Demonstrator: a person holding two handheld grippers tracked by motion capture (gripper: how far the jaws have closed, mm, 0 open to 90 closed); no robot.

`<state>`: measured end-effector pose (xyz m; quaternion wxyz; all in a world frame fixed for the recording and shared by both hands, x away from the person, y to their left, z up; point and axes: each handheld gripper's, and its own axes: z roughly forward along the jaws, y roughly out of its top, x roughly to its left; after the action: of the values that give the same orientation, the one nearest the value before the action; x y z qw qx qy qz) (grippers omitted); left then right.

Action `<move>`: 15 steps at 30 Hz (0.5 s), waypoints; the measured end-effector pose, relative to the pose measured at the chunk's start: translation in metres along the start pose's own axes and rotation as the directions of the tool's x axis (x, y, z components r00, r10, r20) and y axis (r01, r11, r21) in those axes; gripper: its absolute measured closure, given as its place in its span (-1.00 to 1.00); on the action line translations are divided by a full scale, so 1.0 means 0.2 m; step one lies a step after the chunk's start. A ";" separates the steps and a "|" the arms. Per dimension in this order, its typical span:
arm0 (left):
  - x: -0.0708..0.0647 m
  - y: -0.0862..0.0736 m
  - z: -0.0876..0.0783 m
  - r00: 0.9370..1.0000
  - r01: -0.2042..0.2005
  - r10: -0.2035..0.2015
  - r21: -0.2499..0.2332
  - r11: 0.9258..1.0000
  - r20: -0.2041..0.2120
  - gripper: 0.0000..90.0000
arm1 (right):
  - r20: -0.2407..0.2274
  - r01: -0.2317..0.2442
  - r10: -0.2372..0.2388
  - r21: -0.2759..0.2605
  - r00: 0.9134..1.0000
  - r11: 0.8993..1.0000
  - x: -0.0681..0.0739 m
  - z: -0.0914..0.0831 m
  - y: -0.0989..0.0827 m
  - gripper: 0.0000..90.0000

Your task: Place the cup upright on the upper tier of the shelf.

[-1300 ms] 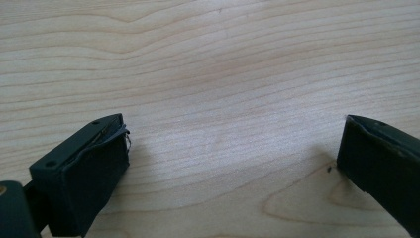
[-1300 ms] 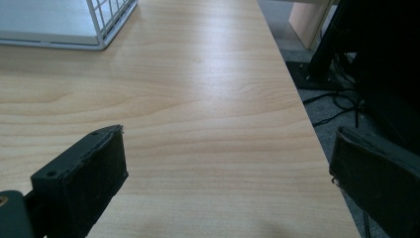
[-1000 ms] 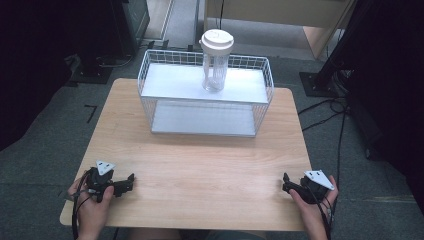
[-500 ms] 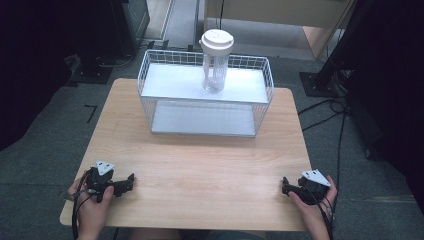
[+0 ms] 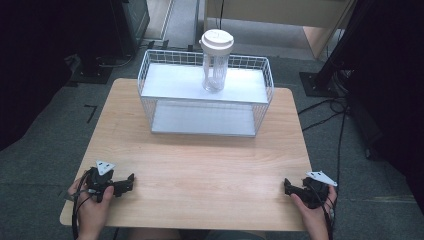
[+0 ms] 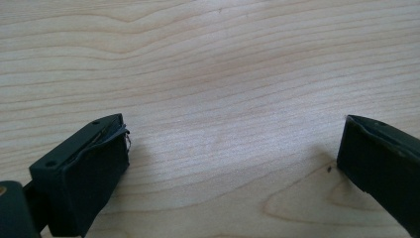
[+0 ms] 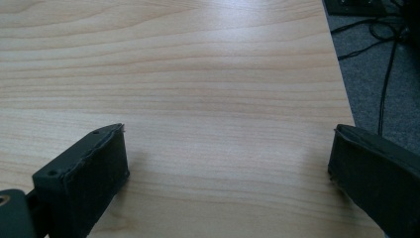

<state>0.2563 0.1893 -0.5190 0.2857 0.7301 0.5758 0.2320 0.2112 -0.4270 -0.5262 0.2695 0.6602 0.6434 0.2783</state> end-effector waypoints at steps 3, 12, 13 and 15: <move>0.00 0.00 0.00 1.000 0.000 0.000 0.000 1.000 0.000 -1.00 | -0.008 0.007 -0.007 0.000 1.000 1.000 0.00 0.00 0.00 -0.96; 0.00 0.00 0.00 1.000 0.000 0.000 -0.001 1.000 0.000 -1.00 | -0.008 0.006 -0.006 0.000 1.000 1.000 0.00 0.00 0.00 -0.96; 0.00 0.00 0.00 1.000 0.000 0.000 -0.001 1.000 -0.001 -1.00 | -0.009 0.007 -0.007 0.000 1.000 1.000 0.00 0.00 0.00 -0.96; 0.00 0.00 0.00 1.000 0.000 0.000 -0.001 1.000 -0.001 -1.00 | -0.009 0.006 -0.006 0.001 1.000 1.000 0.00 0.00 0.00 -0.96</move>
<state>0.2562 0.1892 -0.5191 0.2859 0.7299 0.5758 0.2324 0.2113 -0.4268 -0.5262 0.2673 0.6572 0.6467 0.2802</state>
